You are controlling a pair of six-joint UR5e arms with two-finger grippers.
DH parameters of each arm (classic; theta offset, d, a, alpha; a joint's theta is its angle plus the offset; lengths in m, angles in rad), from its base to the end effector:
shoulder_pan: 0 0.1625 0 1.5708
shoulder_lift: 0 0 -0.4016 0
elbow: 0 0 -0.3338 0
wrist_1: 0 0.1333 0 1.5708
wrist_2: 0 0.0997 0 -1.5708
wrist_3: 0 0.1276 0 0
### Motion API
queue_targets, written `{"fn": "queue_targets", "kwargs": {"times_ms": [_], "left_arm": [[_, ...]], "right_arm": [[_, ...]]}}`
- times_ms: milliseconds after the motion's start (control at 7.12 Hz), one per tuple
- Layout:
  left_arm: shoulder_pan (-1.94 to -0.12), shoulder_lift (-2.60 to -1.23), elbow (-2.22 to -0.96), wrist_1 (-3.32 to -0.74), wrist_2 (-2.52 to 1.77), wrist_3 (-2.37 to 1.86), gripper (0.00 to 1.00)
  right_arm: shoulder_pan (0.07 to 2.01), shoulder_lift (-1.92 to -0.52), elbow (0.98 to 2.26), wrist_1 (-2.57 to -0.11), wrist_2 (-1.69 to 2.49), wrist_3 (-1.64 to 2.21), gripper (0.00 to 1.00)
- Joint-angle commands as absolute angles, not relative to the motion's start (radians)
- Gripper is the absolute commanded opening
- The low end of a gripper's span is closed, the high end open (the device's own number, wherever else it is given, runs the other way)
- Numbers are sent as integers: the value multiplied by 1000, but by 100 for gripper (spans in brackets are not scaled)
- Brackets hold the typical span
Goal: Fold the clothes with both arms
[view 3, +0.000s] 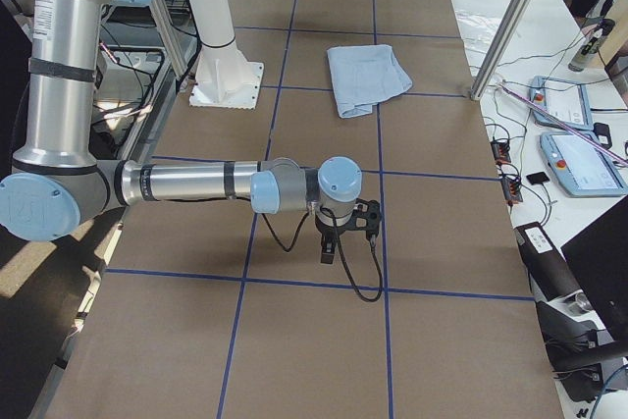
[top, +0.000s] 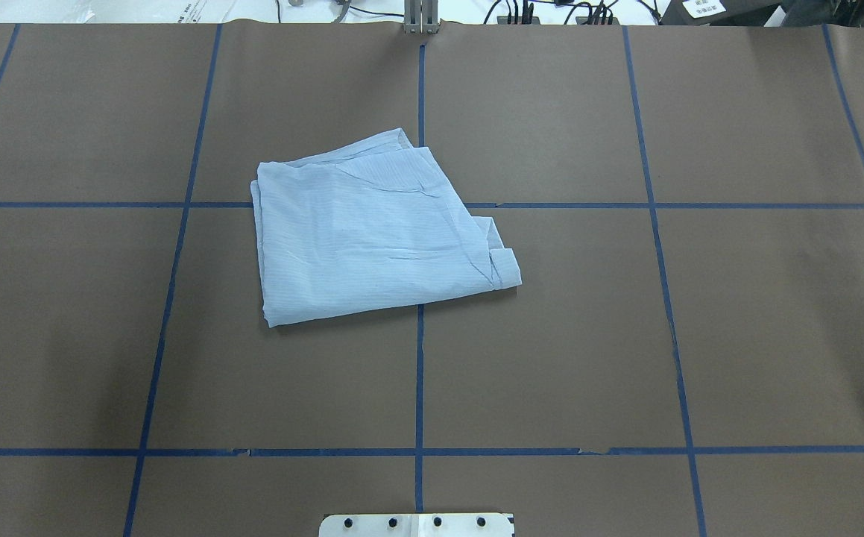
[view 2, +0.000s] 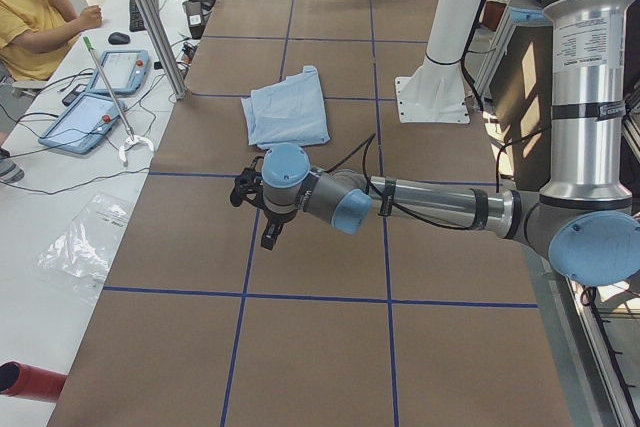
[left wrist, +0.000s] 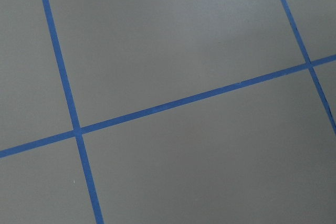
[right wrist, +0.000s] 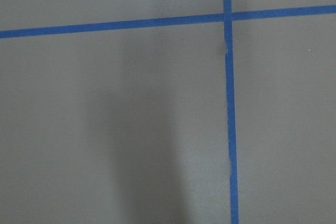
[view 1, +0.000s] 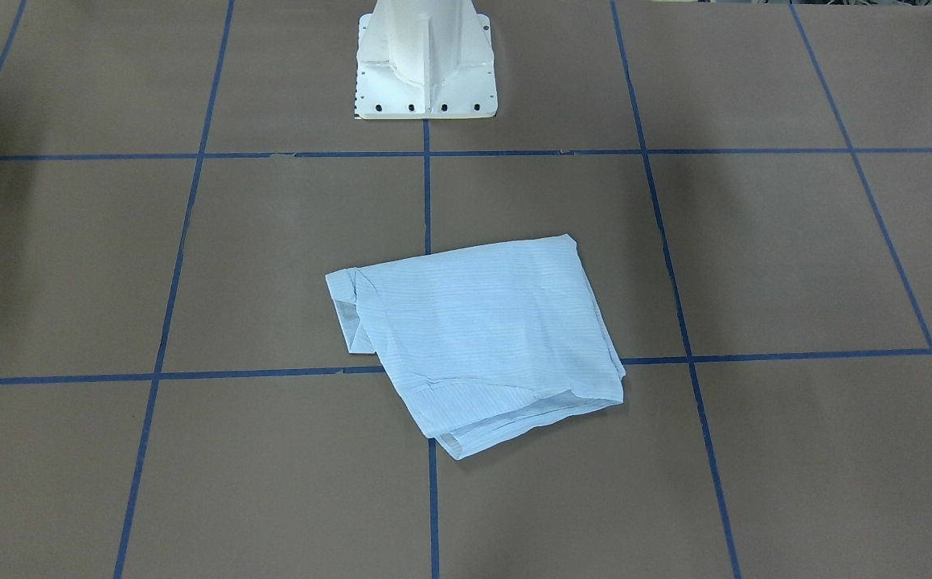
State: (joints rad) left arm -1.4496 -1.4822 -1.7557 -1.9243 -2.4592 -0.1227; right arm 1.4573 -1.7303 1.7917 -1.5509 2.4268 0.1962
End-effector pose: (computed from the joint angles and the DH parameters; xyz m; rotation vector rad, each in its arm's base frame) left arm 0.0169 -0.4225 0.5595 0.3103 0.9175 0.1983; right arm -0.0058 -0.3773 0.6138 -0.0566 -0.8571 0.0428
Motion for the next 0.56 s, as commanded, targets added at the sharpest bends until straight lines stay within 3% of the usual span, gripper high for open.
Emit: {"fn": "queue_targets", "kwargs": {"times_ms": [0,422], "left_arm": [[-1450,-1483,-1756,-1924,-2459,-123,100],[-1450,-1480,-1782,-1924,-2457,-124,100]], "right_arm": [[1460,-1732,1799,-1551,2431,196,100],[1460,-1736,1805,-1551,2433,196,100]]}}
